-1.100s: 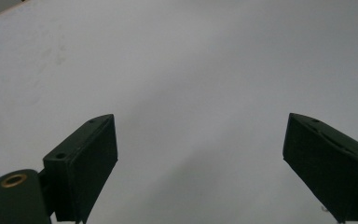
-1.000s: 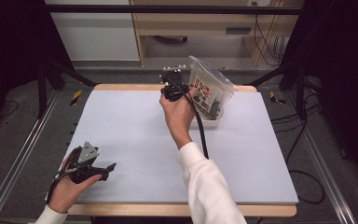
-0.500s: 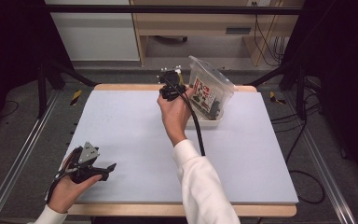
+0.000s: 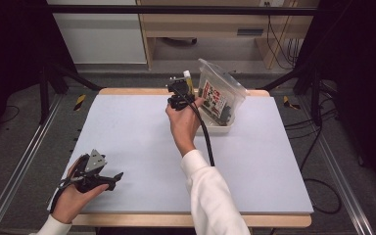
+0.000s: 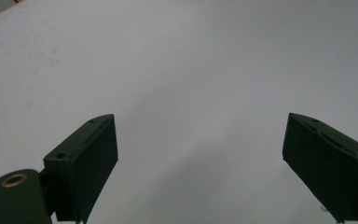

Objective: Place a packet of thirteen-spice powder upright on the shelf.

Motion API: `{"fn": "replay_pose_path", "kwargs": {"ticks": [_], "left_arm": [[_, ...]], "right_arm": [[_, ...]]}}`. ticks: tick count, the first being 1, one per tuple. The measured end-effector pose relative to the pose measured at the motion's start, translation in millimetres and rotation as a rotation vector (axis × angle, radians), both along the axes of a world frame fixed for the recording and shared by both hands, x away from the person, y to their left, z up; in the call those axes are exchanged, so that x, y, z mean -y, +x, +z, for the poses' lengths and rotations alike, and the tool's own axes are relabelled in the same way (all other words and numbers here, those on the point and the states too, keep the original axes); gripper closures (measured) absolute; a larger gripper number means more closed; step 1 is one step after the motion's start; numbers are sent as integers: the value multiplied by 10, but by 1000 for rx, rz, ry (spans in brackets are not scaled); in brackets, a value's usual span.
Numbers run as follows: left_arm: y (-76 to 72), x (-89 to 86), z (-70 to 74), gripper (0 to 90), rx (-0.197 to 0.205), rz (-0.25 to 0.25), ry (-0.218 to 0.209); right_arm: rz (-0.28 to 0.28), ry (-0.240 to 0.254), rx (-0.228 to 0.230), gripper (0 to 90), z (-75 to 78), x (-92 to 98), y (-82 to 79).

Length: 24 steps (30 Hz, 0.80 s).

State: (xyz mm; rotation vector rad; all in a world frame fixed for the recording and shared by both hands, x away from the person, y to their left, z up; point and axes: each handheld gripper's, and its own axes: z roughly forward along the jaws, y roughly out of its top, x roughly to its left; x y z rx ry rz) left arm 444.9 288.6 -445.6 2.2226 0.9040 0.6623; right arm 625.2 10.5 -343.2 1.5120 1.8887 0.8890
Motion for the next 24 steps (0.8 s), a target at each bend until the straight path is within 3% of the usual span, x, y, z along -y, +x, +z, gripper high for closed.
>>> {"fn": "replay_pose_path", "kwargs": {"ticks": [12, 17, 24], "left_arm": [[-4, 18, -12, 98, 0, 3, -9], [-3, 18, -13, 99, -5, -4, 8], [1, 11, -15, 98, -6, -3, 9]], "right_arm": [[-1, 7, -25, 675, -122, 6, 34], [5, 10, -29, 670, -148, 19, 41], [24, 10, -28, 621, -200, 40, 34]]}}
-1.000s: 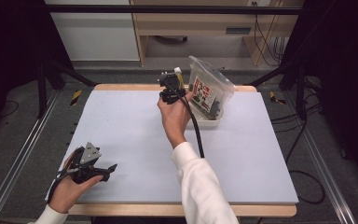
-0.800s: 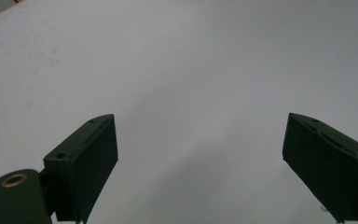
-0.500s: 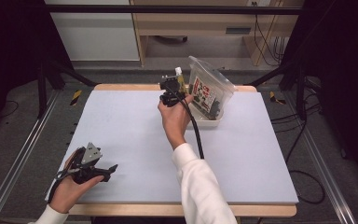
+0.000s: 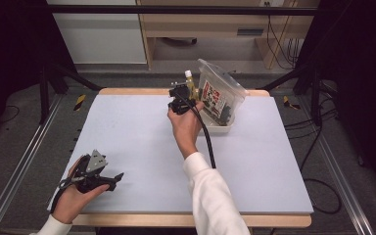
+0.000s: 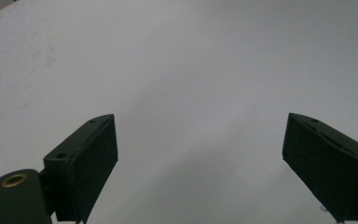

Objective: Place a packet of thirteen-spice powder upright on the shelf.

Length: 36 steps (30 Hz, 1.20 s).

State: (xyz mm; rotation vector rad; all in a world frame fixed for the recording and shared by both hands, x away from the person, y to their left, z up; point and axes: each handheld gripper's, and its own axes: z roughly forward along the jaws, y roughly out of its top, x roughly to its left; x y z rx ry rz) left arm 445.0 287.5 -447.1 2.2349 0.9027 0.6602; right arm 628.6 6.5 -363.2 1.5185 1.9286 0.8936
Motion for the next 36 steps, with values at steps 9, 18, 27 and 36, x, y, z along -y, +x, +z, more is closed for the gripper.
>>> {"fn": "replay_pose_path", "kwargs": {"ticks": [9, 18, 27, 36], "left_arm": [[3, 6, -6, 98, -1, -2, 7], [12, 20, -14, 96, 5, -2, 16], [11, 7, -14, 84, 7, 9, 12], [21, -27, -6, 67, 14, 22, -2]], "right_arm": [[36, 14, 49, 583, 44, 32, -109], [88, 13, 109, 536, 107, 50, -327], [167, 13, 167, 412, 109, 113, -571], [241, 17, 159, 258, -24, 233, -808]]}}
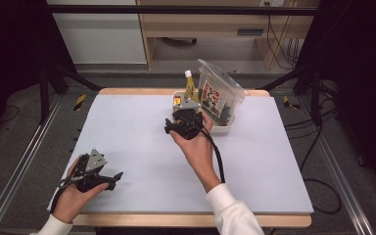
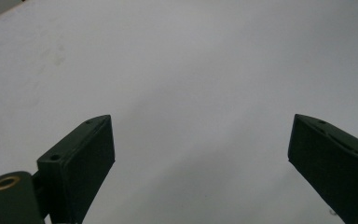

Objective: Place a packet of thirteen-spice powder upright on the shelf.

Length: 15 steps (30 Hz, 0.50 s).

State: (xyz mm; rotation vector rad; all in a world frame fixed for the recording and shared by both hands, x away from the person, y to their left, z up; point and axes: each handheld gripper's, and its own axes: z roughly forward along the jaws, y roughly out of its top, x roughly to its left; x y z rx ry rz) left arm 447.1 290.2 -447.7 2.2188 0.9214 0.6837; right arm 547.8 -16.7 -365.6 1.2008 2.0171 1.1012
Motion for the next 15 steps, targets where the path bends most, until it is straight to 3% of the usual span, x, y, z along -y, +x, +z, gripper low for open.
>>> {"fn": "replay_pose_path", "kwargs": {"ticks": [8, 15], "left_arm": [[-6, -1, -2, 53, 1, -14, 2], [-6, -10, -5, 52, 6, -14, 5]], "right_arm": [[37, -4, -11, 147, -147, 166, -194], [37, 10, -9, 120, -209, 351, -305]]}}
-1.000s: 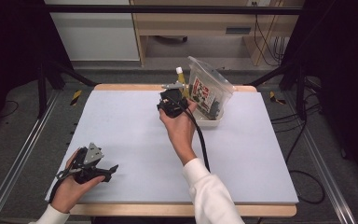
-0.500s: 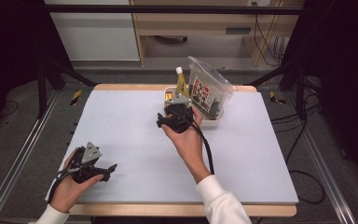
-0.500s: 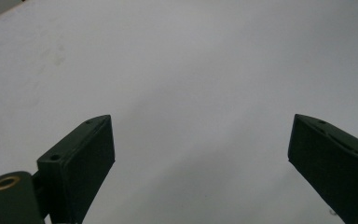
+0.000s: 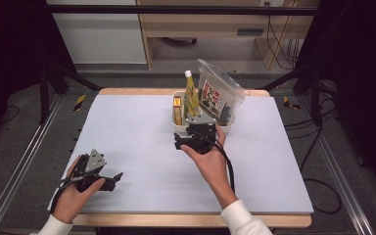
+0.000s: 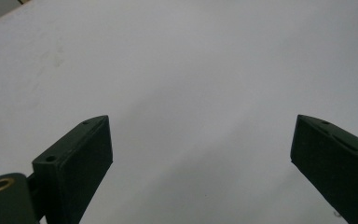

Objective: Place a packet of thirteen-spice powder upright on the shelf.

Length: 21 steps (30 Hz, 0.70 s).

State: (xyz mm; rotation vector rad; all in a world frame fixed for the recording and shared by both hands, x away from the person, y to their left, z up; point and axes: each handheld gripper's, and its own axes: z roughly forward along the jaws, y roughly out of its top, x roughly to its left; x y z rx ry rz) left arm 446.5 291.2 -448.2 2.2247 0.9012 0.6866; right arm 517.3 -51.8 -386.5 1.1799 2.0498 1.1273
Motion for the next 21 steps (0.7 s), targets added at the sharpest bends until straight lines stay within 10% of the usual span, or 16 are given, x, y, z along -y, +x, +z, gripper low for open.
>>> {"fn": "replay_pose_path", "kwargs": {"ticks": [21], "left_arm": [[1, -5, -19, 48, 2, 6, 6]], "right_arm": [[-60, -24, -27, 111, -254, 647, -226]]}}
